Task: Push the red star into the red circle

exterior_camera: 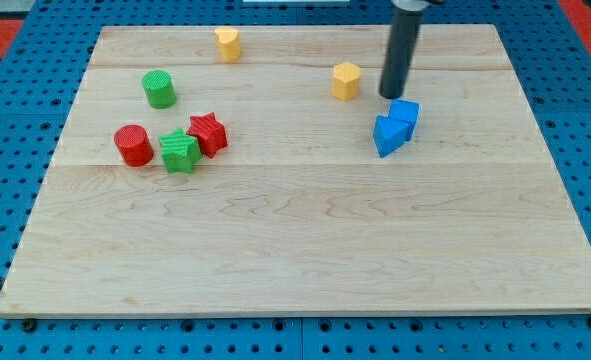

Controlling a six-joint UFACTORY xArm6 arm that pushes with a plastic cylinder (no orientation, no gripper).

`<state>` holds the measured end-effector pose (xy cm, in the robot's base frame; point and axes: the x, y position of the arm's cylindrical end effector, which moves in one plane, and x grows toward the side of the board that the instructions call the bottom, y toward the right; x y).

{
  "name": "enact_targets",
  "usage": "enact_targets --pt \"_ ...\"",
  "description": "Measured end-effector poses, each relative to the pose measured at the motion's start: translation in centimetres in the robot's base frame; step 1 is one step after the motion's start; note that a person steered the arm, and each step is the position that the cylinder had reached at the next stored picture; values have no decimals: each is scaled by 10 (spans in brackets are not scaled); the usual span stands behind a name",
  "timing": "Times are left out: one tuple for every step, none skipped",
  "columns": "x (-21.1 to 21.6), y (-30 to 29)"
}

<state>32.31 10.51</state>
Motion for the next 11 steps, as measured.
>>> enact_targets --pt "-19 -70" --pt "-48 -125" --pt "-64 -158" --pt "-36 -139" --pt "-11 -193" --pt "28 -166" --pt "58 -187" --pt "70 -219" --pt "90 -265" --pt "92 -245" --pt "147 -221"
